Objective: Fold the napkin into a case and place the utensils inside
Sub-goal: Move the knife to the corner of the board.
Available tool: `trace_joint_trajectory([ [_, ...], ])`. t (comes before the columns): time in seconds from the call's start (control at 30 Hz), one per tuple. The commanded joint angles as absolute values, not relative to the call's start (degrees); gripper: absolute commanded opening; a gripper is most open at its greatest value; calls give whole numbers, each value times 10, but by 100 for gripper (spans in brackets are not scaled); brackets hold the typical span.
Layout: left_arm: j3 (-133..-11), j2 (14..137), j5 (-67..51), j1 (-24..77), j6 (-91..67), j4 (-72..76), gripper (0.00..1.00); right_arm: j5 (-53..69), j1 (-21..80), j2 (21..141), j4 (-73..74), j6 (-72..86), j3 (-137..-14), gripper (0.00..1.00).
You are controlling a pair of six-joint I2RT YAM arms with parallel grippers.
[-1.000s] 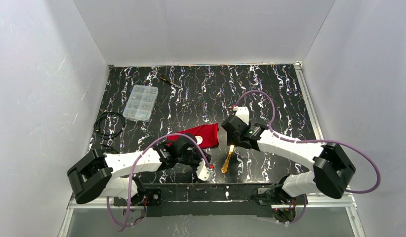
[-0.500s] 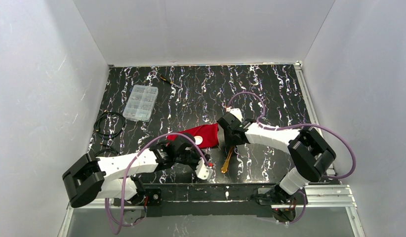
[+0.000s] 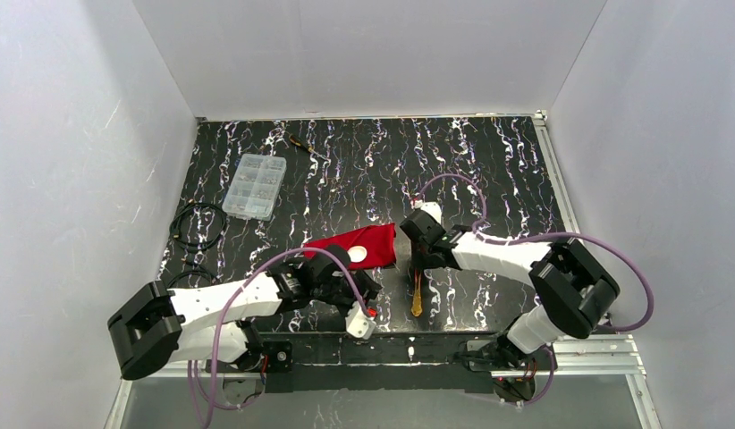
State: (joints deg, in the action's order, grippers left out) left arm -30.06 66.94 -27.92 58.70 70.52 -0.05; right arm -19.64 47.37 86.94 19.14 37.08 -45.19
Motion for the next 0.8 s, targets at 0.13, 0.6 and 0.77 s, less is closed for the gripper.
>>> trace_joint_trajectory([
  [0.13, -313, 719, -330, 620, 726, 44, 52, -144, 483, 822, 205, 408, -359, 5],
  [0.6, -403, 889, -311, 675, 761, 116, 56, -112, 499, 715, 233, 457, -295, 1],
  [0.77, -424, 916, -313, 698, 769, 120, 55, -112, 500, 700, 250, 456, -303, 1],
])
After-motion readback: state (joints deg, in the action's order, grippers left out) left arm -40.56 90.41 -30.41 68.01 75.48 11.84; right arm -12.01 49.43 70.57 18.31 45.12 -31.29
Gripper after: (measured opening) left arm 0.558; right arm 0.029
